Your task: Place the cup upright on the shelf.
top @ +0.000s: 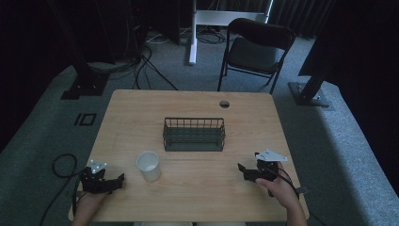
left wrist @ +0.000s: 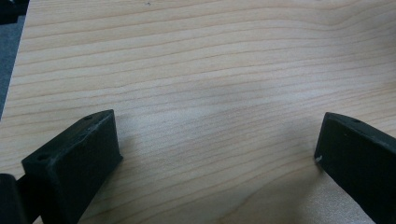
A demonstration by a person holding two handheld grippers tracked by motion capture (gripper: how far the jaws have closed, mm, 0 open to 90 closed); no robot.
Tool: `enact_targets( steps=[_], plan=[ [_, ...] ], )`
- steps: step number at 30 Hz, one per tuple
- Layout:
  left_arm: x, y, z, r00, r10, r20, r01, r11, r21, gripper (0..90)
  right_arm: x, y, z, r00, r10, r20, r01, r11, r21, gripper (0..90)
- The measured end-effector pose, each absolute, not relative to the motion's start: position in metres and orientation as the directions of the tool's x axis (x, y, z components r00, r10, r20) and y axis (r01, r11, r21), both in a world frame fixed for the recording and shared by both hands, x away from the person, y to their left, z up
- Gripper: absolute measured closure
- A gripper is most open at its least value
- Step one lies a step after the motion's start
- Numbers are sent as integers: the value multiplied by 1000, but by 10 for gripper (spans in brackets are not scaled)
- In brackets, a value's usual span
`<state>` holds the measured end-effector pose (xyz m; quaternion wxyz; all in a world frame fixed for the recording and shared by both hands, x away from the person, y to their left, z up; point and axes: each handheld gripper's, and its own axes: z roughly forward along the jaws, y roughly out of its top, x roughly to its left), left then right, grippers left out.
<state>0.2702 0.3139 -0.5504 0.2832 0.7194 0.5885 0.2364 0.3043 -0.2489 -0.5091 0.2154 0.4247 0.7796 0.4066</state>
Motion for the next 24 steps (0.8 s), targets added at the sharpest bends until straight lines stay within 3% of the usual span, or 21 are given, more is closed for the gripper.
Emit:
enact_targets(
  steps=[24],
  plan=[
    [270,314,-550,195,981,6,713,-147,686,1,304,-189,-497,-678,735,26,408,346,845,127]
  ],
)
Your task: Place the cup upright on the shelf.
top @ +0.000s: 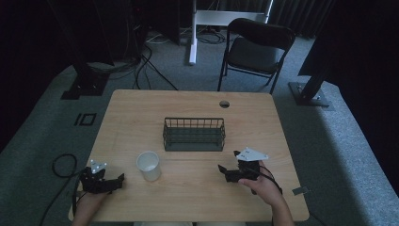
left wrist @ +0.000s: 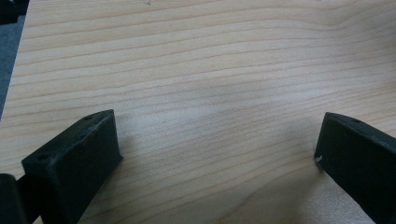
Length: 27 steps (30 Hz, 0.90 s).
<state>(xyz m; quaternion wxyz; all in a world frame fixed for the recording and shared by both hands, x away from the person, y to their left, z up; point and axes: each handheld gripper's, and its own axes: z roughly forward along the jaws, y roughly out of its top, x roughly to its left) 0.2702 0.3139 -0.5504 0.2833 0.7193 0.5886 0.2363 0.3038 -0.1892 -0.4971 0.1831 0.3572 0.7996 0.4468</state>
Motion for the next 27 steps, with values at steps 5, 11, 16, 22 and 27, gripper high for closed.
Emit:
enact_targets(
  steps=[5,11,16,22,27],
  plan=[
    [270,314,-550,196,981,7,713,-147,686,1,304,-177,-496,-700,714,28,395,354,848,127],
    [270,314,-550,195,981,6,713,-147,686,1,305,-163,-495,-726,687,29,383,368,847,127],
    [270,314,-550,195,981,7,713,-147,686,1,305,-153,-495,-744,667,37,376,372,849,127],
    [270,314,-550,195,981,7,713,-147,686,1,304,-139,-495,-766,642,41,364,380,851,127],
    [270,314,-550,195,981,7,713,-147,686,1,304,-126,-497,-783,620,39,352,392,850,127]
  ],
)
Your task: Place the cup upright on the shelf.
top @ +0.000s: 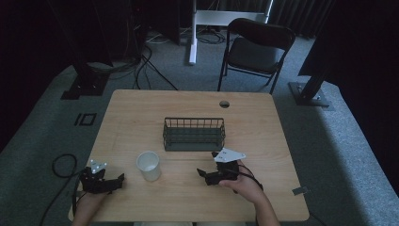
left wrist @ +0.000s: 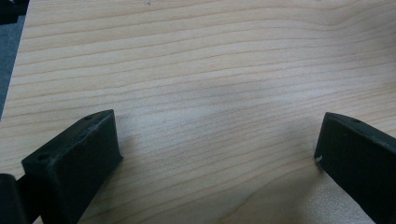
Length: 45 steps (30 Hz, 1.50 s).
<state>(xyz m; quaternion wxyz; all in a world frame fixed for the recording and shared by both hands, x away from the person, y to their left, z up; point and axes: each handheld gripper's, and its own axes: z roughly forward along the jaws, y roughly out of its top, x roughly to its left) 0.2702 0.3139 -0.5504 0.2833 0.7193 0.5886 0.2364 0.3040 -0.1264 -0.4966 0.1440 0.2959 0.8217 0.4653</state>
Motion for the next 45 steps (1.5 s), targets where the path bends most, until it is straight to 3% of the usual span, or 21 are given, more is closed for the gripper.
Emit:
enact_targets(
  steps=[45],
  plan=[
    [270,314,-551,194,981,5,712,-145,687,1,307,-7,-507,-913,407,17,229,480,847,129]
  ],
)
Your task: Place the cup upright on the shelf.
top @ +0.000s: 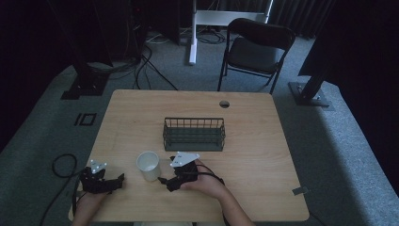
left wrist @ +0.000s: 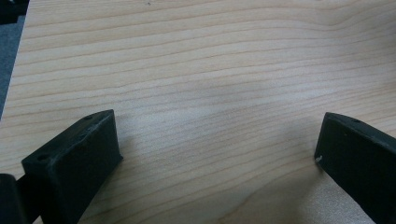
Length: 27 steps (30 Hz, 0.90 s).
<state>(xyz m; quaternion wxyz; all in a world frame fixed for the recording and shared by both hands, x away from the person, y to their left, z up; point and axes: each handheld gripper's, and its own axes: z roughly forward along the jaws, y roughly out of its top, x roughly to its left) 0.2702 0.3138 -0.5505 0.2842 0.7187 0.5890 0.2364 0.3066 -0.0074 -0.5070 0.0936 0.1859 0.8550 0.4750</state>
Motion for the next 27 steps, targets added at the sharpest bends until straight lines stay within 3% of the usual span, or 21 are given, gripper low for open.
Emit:
enact_targets(
  steps=[27],
  plan=[
    [270,314,-550,194,981,4,712,-144,687,1,319,40,-511,-922,387,12,205,461,863,129]
  ],
)
